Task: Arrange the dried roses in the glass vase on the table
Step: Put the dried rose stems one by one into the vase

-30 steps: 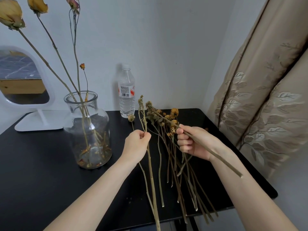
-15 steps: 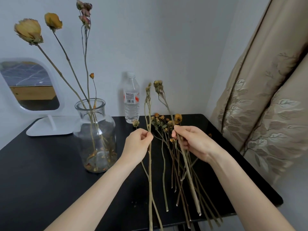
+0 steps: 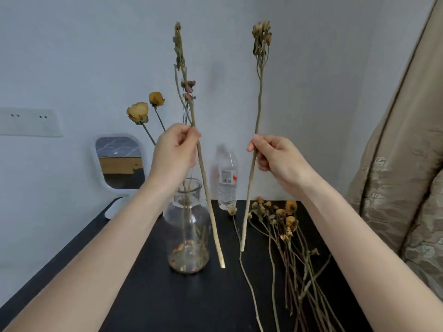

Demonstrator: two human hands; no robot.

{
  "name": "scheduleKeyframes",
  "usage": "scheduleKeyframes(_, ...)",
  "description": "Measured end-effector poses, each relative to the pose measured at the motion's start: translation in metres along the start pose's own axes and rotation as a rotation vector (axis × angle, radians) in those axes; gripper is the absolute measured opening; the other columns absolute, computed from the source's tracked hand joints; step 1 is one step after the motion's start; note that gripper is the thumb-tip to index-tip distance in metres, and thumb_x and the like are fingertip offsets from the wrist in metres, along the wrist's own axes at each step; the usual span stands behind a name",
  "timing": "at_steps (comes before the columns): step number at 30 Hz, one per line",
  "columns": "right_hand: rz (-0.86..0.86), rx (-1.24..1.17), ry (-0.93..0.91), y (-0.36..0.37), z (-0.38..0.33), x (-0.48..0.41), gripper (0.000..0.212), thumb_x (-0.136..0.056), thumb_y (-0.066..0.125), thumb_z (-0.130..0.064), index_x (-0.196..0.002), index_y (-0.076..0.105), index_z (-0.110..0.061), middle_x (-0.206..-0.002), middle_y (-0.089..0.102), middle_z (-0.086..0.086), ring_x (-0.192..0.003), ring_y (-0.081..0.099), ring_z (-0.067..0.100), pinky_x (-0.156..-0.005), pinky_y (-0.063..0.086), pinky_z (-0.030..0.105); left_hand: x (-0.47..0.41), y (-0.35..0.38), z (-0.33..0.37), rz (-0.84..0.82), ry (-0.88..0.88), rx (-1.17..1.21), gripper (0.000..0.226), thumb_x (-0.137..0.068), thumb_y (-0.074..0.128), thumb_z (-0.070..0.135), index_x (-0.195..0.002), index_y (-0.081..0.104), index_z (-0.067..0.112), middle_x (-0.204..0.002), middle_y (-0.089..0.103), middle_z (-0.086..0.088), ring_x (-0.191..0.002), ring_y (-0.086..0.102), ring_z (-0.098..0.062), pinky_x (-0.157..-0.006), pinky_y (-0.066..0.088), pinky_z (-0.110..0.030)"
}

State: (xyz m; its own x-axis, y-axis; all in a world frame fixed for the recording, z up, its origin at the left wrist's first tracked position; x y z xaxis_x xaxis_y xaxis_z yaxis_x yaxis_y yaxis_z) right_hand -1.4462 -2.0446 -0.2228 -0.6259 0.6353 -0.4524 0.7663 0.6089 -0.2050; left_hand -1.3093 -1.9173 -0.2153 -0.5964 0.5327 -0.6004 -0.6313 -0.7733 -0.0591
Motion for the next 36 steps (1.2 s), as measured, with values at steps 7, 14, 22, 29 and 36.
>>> scheduleKeyframes(7,0.079,0.065,-0.168,0.043,-0.043,-0.041,0.038,-0.100,0.036,-0.019,-0.065,0.052,-0.018,-0.060,0.040,-0.004,-0.054,0.036,0.009,-0.057,0.031,0.020,-0.038,-0.058,0.042,0.268,0.134,-0.071,0.019,-0.096,0.041,0.016,-0.081,0.052,0.019,-0.054,0.045,0.010,-0.040,0.040,0.001,-0.045,0.036,-0.017)
scheduleKeyframes(14,0.135,0.057,-0.250,0.061,-0.058,-0.065,0.037,-0.100,0.033,-0.020,-0.067,0.049,-0.020,-0.063,0.040,-0.006,-0.057,0.036,0.007,-0.061,0.031,0.020,-0.055,-0.077,0.055,0.349,0.235,-0.175,0.015,-0.098,0.038,0.021,-0.096,0.050,0.013,-0.068,0.045,0.005,-0.060,0.041,-0.009,-0.058,0.039,-0.025)
scheduleKeyframes(22,0.163,0.095,-0.316,0.072,-0.057,-0.081,0.035,-0.101,0.032,-0.019,-0.070,0.049,-0.020,-0.065,0.044,-0.008,-0.061,0.039,0.007,-0.062,0.033,0.022,-0.066,-0.071,0.052,0.318,0.303,-0.239,0.013,-0.098,0.039,0.020,-0.097,0.049,0.013,-0.071,0.047,0.006,-0.058,0.046,-0.005,-0.047,0.038,-0.008)
scheduleKeyframes(29,0.049,0.244,-0.305,0.085,-0.027,-0.078,0.032,-0.100,0.035,-0.018,-0.073,0.053,-0.017,-0.065,0.045,-0.008,-0.060,0.040,0.006,-0.057,0.034,0.012,-0.064,-0.064,0.026,0.255,0.295,-0.269,0.021,-0.099,0.038,0.020,-0.103,0.053,0.006,-0.068,0.049,0.010,-0.059,0.048,-0.003,-0.056,0.039,-0.015)
scheduleKeyframes(36,-0.052,0.314,-0.254,0.093,-0.007,-0.074,0.029,-0.100,0.037,-0.020,-0.081,0.057,-0.012,-0.067,0.048,-0.010,-0.064,0.044,0.004,-0.059,0.037,0.008,-0.062,-0.058,0.023,0.236,0.321,-0.268,0.015,-0.099,0.037,0.020,-0.095,0.050,0.012,-0.066,0.048,0.009,-0.057,0.044,-0.005,-0.056,0.039,-0.019)
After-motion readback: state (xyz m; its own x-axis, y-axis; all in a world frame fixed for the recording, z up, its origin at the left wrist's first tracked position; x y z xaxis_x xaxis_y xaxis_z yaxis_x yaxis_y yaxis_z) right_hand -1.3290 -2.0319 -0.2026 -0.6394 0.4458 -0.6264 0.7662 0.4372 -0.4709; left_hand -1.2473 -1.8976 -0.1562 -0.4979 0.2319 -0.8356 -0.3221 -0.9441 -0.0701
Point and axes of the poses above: each hand's wrist, its own x-axis away from the middle knuckle, its own y-axis out of the palm, z = x × y, the point moved 4 cm from there along -x, towards the middle knuckle
